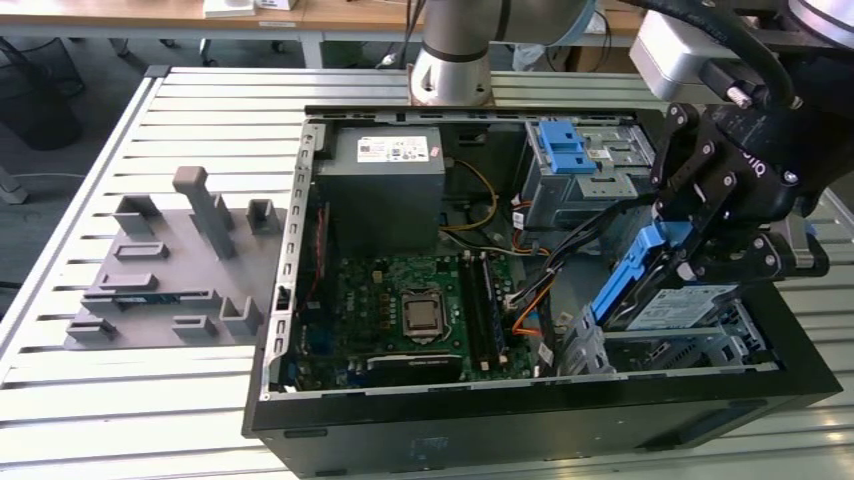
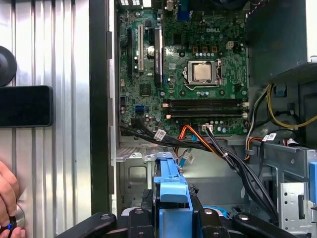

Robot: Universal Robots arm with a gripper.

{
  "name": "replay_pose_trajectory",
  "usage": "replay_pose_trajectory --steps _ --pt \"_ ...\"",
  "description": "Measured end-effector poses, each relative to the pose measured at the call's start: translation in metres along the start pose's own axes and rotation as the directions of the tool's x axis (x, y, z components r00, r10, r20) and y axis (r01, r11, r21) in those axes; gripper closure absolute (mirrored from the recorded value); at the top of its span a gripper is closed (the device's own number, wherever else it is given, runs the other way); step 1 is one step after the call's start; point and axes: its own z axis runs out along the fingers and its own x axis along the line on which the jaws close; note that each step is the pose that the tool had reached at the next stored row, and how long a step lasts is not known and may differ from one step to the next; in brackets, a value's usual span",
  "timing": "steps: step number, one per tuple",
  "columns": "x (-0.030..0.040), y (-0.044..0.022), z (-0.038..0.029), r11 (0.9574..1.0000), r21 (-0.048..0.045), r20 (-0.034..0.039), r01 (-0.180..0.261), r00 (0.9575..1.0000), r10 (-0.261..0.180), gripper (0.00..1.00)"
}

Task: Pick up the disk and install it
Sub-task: 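Insert the disk into the insertion slot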

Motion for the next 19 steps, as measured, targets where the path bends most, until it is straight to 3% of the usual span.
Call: replay_pose_trajectory --steps 19 --pt "0.0001 -0.0003 0.0096 1.0 0.0 -0.0001 0.0 1.0 0.0 0.64"
